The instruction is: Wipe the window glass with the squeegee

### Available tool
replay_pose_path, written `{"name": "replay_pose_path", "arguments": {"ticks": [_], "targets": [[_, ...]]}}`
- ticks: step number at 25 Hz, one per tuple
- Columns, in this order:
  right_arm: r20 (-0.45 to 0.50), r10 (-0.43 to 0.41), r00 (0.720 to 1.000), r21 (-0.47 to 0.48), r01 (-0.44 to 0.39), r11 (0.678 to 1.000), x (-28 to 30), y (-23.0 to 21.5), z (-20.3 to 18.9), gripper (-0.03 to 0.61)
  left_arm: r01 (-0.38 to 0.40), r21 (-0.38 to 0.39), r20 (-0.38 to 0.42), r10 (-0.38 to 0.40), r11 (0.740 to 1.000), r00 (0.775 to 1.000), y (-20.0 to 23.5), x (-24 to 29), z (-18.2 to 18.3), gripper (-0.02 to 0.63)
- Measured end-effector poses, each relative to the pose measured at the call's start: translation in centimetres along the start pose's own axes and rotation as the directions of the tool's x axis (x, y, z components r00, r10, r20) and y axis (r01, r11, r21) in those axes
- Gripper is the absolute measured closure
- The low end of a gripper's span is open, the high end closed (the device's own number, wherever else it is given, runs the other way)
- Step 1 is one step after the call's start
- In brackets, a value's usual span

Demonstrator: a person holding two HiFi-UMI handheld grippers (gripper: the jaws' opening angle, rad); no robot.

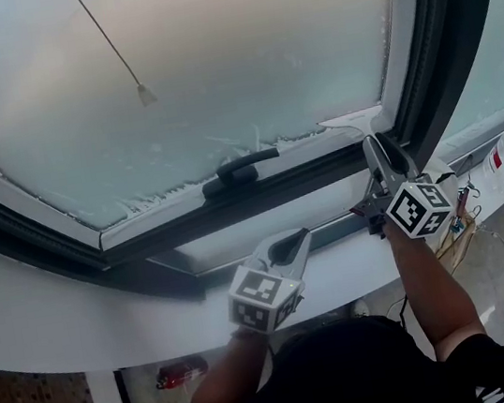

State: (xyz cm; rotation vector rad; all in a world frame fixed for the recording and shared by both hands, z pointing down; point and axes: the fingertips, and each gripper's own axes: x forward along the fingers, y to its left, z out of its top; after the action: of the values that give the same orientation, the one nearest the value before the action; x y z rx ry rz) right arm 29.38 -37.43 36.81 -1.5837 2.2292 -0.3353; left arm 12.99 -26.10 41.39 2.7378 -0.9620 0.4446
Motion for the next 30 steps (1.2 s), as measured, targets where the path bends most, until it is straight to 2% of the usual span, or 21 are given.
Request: {"name": "replay_pose_path", "arguments": {"ticks": [3,13,19,25,30], "targets": [[-0.022,-0.013,1.000,-0.003,0.013,1.000,-0.1,-0.7,-1.3,0.448,-0.007,-0.005,-0.019,0.007,1.000,1.000,0.2,-0.3,-0.4,0.614],[-0.065,-0.029,0.997,-0.044,0.026,0.999,-0.2,-1.3,-3.1,0.448,0.003,-0.007,-0.007,-0.003,1.000,1.000,0.1,-0.5,-0.6,0.614],[-0.070,-0.036,0.997,-0.048,0.033,0.998,-0.2,-1.1,-2.8,0.448,-0.017,-0.024,-0.025,0.017,1.000,1.000,0.6,-0.9,-1.1,0.614],[0.044,0.028,0.999,-0.027,-0.027,0.999,-1.0,3.4,1.8,0.448,-0.033,-0.023,-0.009,0.033,0.999,0.999,1.3,-1.8,-1.2,0.614],[0.153,0.159,0.975,-0.100,-0.145,0.984,-0.7,10.6,8.0,0.448,-0.057,-0.041,-0.031,0.056,0.998,0.998,2.2,-2.7,-1.9,0.614]]}}
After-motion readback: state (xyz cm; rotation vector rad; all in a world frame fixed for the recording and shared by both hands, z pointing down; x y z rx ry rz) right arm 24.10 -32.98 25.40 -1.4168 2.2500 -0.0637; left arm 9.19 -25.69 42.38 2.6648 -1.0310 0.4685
